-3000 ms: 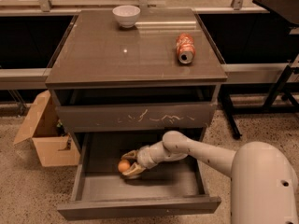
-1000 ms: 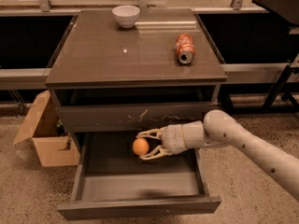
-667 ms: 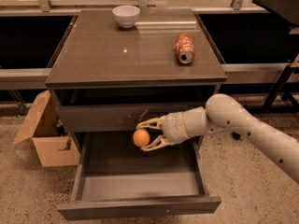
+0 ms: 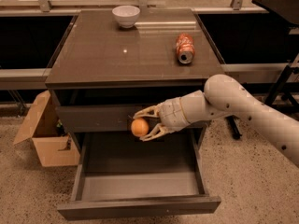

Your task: Pick orange from middle drawer and place on counter

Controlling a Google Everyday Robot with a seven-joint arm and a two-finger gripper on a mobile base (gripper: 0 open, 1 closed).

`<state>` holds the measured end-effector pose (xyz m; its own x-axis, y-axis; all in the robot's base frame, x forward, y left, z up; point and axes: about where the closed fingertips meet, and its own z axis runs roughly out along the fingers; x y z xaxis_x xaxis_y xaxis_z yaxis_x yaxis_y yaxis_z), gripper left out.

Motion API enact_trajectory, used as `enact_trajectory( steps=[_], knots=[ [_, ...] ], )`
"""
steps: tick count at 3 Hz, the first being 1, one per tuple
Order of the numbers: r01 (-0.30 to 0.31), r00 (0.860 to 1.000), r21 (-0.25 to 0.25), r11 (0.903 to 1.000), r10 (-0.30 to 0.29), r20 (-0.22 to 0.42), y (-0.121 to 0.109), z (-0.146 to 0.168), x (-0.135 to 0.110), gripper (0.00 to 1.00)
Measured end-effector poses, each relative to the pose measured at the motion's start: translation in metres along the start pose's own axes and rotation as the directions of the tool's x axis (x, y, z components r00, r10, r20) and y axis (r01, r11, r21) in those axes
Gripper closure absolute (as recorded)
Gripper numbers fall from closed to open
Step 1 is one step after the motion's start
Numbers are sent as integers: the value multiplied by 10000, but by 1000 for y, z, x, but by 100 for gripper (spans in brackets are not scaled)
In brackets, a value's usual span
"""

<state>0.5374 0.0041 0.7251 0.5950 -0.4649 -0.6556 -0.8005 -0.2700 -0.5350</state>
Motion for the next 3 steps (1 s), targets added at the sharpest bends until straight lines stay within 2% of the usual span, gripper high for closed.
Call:
enact_trajectory(
  steps=[1,2,3],
  knots=[
    [750,9972,246,9969,-749,-19,-28,-20,-13,100],
    [1706,9852,356,9847,-1700,-197,-69,-53,-33,100],
    [2673,9623,329,9631,-2650,-615,-141,-88,-45,100]
  ],
)
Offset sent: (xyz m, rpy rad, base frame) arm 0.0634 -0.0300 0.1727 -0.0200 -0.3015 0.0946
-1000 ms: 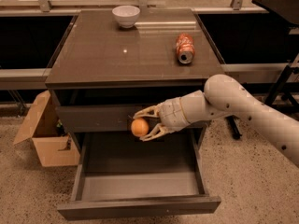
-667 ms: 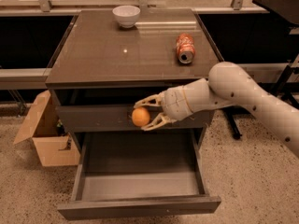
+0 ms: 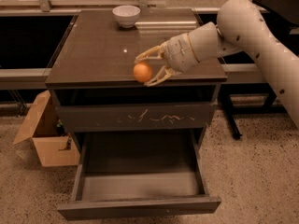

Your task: Pick orange from middle drawer and place on counter

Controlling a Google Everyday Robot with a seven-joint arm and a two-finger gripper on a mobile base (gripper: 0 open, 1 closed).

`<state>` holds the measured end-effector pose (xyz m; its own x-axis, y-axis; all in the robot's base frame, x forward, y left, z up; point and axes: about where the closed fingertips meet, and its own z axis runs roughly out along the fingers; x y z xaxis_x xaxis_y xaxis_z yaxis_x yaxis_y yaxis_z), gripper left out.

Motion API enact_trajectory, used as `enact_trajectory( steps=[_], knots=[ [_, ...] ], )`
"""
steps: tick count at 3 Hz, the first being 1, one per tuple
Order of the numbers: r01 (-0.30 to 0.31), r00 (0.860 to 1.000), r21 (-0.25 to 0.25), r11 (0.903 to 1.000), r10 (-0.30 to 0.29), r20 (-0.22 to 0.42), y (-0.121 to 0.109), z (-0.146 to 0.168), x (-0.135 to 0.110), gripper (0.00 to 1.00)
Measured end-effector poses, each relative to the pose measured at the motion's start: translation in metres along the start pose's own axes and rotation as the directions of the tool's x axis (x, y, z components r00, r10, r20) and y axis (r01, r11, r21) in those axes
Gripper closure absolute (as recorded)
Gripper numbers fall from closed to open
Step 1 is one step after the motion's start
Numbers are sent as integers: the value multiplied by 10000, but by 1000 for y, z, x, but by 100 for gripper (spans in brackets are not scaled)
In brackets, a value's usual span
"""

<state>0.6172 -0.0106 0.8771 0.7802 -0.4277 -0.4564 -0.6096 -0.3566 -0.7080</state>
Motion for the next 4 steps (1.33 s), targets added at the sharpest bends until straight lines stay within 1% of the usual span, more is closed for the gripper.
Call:
enact_trajectory(
  steps=[1,2,3,4],
  knots=[
    [34,10000,28,10000,-34,16,-3,-1,-1,100],
    [-77,9997,296,9995,84,-236,-14,4,10,100],
    [-109,9989,617,9980,136,-448,-42,9,30,100],
    [-610,9966,1290,9898,676,-473,-81,12,55,100]
  ],
)
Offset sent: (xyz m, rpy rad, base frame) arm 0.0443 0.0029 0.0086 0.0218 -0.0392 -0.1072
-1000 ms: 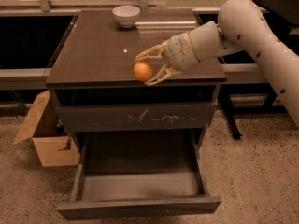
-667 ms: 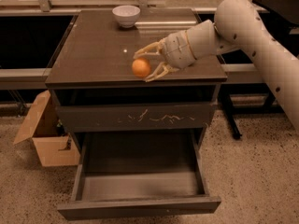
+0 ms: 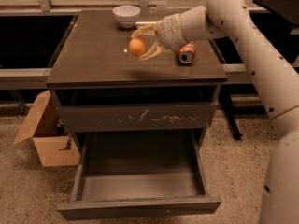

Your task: Pick orange from middle drawer and place on counter

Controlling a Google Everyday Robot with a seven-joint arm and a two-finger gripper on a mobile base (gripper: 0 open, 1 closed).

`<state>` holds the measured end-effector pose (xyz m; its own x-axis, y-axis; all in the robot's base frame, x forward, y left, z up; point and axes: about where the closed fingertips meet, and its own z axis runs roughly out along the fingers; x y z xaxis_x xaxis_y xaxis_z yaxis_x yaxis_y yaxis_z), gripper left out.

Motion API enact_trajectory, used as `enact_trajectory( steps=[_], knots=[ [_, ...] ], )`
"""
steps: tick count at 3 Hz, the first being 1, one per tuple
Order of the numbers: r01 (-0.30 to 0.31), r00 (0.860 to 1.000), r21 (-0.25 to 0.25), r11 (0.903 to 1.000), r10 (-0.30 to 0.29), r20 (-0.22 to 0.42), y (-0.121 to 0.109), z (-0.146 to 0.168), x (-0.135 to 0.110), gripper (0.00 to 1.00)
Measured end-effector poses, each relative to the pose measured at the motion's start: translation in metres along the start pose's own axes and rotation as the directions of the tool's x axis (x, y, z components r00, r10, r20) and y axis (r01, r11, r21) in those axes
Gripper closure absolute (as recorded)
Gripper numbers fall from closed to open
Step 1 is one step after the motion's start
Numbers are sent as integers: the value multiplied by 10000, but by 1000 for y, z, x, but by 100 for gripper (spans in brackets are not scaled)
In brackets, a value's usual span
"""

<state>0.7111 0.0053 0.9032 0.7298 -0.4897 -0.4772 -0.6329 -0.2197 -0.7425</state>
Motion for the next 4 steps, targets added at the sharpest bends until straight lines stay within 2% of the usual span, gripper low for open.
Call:
enact_trajectory(
  steps=[1,2,3,4],
  knots=[
    [-884,9961,719,9935,884,28,-31,8,20,100],
    [-1434,9895,1521,9779,1447,22,-47,14,33,100],
    [-1408,9894,2021,9692,1449,-56,-60,17,36,100],
    [-1410,9894,2020,9692,1450,-53,-60,17,36,100]
  ],
)
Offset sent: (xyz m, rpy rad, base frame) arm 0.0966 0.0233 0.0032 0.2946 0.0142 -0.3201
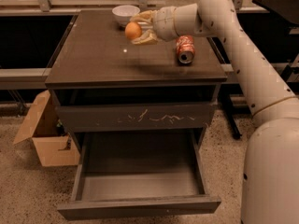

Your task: Pick orange from middle drawer and place on counter

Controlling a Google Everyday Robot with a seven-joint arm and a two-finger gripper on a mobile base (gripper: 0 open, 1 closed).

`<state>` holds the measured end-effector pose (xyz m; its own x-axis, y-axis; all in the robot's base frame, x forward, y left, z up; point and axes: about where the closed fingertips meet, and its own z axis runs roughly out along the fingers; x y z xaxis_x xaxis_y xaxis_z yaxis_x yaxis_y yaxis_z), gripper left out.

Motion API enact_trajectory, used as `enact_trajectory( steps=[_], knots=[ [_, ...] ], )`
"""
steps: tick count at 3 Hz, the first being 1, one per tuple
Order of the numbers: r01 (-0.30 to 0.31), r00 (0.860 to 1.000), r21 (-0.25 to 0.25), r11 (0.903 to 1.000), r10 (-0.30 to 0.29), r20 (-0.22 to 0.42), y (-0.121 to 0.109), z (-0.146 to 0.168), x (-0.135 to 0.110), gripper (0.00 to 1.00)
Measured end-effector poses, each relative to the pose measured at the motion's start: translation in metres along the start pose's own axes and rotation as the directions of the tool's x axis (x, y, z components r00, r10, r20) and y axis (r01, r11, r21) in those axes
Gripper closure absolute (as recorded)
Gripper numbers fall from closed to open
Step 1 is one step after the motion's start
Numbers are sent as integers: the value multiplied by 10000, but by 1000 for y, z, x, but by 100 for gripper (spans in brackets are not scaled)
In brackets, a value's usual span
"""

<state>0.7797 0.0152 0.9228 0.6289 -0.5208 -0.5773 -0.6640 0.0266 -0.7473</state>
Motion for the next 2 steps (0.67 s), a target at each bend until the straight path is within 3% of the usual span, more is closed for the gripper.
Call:
enact_trajectory(
  steps=[1,2],
  knots=[
    [-462,9989,350,9983,466,-102,-4,11,-4,100],
    [-1529,9882,780,9852,1530,46,-7,23,-13,100]
  ],
)
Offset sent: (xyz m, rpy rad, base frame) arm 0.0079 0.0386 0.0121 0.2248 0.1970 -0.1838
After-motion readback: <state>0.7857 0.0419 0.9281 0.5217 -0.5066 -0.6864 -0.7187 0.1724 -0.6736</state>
